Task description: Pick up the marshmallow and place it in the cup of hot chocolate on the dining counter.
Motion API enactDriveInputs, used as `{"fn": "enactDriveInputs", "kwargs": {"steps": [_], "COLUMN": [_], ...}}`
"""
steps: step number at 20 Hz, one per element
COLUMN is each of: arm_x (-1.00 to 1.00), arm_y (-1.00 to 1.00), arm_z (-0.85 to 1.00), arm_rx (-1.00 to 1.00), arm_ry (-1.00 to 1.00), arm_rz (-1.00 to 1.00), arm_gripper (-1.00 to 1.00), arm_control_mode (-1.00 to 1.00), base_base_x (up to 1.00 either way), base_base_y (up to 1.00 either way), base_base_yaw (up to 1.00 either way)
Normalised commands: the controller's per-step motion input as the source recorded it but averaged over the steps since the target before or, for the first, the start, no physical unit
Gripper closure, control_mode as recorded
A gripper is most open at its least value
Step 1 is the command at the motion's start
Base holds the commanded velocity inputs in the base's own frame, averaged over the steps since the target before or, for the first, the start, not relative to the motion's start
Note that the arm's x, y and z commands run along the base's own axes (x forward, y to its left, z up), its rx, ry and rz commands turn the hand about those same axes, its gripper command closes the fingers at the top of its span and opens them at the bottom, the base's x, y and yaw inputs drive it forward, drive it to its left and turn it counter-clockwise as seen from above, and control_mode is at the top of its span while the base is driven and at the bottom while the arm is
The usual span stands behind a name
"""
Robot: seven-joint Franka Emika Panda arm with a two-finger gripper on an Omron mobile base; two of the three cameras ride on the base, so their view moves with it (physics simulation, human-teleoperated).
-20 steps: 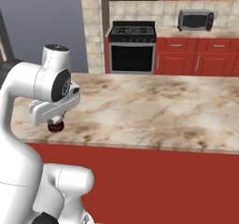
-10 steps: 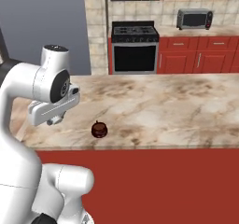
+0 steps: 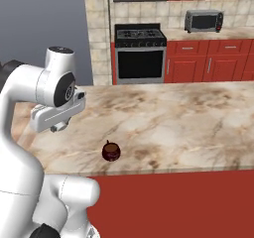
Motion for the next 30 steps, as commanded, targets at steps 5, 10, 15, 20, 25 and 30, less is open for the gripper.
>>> {"fn": "enactDriveInputs", "kwargs": {"steps": [5, 10, 15, 20, 25, 30], "arm_x": [0.00, 0.00, 0.00, 0.15, 0.20, 0.00], "arm_y": [0.00, 0.00, 0.00, 0.00, -0.06, -0.02], "arm_z": [0.00, 0.00, 0.00, -0.12, -0.16, -0.08], "arm_rx": [0.00, 0.00, 0.00, 0.00, 0.00, 0.00], "arm_ry": [0.00, 0.00, 0.00, 0.08, 0.14, 0.07], "arm_rz": [0.00, 0.00, 0.00, -0.10, -0.11, -0.05], "arm_gripper": [1.00, 1.00, 1.00, 1.00, 1.00, 1.00], "arm_control_mode": [1.00, 1.00, 1.00, -1.00, -1.00, -1.00], "base_base_x": [0.00, 0.00, 0.00, 0.00, 0.00, 0.00], "base_base_y": [0.00, 0.00, 0.00, 0.00, 0.00, 0.00], "base_base_yaw": [0.00, 0.00, 0.00, -0.01, 0.00, 0.00]}}
